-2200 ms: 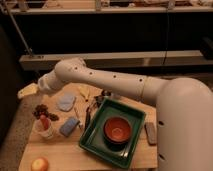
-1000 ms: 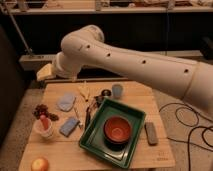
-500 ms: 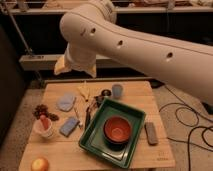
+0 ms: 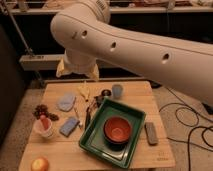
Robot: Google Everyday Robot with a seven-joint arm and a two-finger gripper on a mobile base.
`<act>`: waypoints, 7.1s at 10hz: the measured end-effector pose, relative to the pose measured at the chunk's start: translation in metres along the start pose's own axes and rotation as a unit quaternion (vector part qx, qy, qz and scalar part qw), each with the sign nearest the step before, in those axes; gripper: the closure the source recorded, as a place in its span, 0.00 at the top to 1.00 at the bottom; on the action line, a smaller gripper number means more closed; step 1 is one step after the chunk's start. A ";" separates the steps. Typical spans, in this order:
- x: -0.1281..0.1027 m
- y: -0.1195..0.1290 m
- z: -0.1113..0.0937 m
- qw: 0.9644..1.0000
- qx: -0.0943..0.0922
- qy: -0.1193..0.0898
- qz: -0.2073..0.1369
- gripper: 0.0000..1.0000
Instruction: Place eraser in tray
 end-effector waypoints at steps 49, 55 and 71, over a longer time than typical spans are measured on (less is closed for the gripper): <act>-0.121 0.462 0.173 0.925 0.128 -0.189 0.303 0.80; -0.122 0.459 0.177 0.939 0.116 -0.200 0.253 0.80; -0.180 0.444 0.253 0.978 0.015 -0.206 -0.039 0.80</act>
